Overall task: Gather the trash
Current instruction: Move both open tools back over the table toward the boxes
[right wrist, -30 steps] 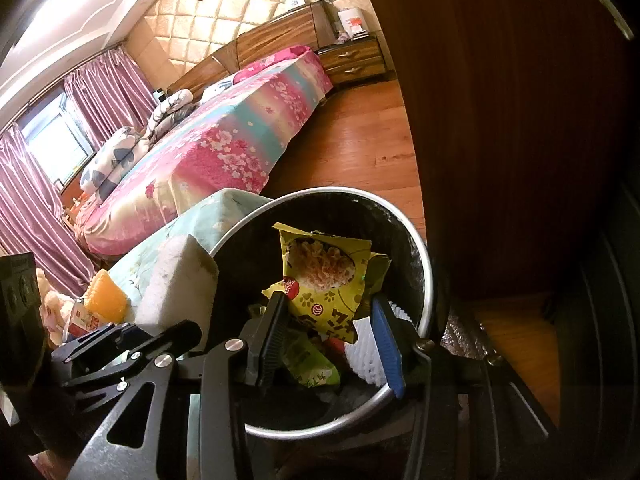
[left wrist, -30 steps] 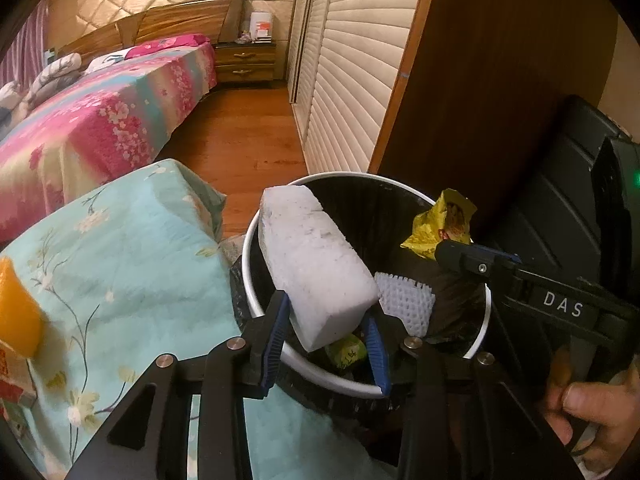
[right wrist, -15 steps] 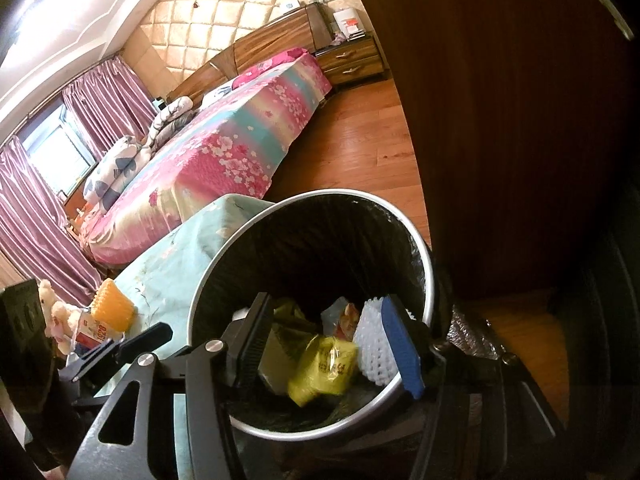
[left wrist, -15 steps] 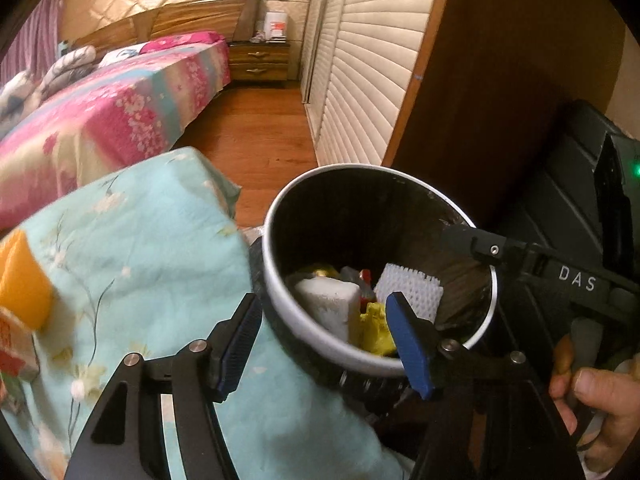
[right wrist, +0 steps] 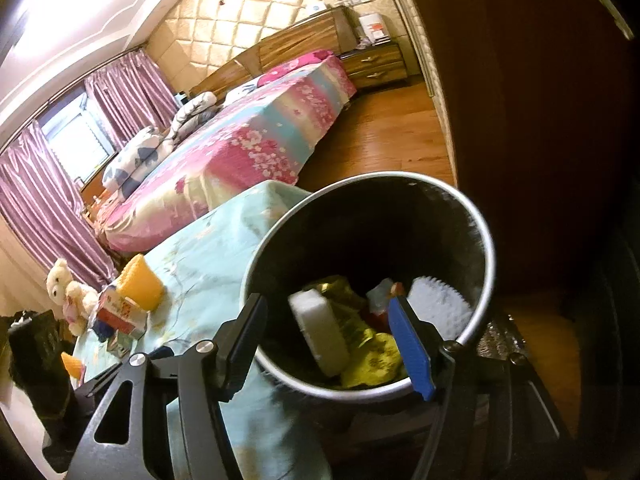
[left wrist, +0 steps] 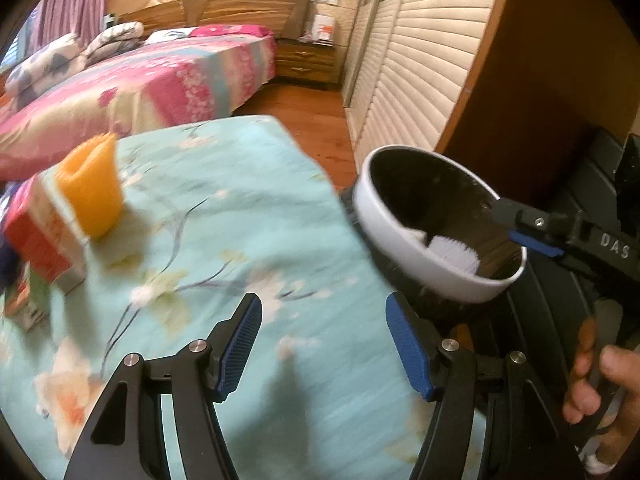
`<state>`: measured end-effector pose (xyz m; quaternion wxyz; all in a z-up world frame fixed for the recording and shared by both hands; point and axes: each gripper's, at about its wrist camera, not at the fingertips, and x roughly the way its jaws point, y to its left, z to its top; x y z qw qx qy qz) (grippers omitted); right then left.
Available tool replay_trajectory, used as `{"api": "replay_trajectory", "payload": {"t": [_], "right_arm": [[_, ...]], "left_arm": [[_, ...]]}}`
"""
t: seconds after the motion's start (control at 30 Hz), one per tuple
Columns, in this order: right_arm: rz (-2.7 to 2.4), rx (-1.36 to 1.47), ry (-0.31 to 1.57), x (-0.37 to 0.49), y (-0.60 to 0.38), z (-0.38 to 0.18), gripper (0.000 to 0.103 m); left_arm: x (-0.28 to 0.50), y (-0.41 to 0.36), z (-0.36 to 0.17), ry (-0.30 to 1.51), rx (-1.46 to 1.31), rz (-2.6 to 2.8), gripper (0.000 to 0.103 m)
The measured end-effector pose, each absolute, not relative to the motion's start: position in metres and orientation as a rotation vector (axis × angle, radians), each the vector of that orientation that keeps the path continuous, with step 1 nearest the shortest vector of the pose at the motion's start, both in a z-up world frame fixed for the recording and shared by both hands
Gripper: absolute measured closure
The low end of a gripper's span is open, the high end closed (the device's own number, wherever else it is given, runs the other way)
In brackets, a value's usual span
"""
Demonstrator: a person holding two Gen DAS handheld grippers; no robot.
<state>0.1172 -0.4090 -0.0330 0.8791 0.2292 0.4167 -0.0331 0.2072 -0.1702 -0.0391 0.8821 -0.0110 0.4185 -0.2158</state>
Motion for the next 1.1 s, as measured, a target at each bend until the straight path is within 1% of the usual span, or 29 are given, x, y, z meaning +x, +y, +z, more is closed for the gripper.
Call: {"api": "replay_trajectory", "payload": {"t": [0.27,0.77,1.1], "right_arm": [[0.003,0.443,0.881,0.119,-0.372,-0.033,0.035],[0.146,0.396,0.93,0.128,-0.297,-0.047,0.035],[0.203,0.393,0.97,0.137,-0.265,-0.062,0.035]], "left_arm": [[0.19,-0.122,-0.04,0.885,-0.079,-0.365,0.039],[0.158,-0.036,-0.036,0.881,-0.16,-0.226,0.039],[0.154,0.013,-0.037,0.889,-0.217,-0.126,0.039]]}}
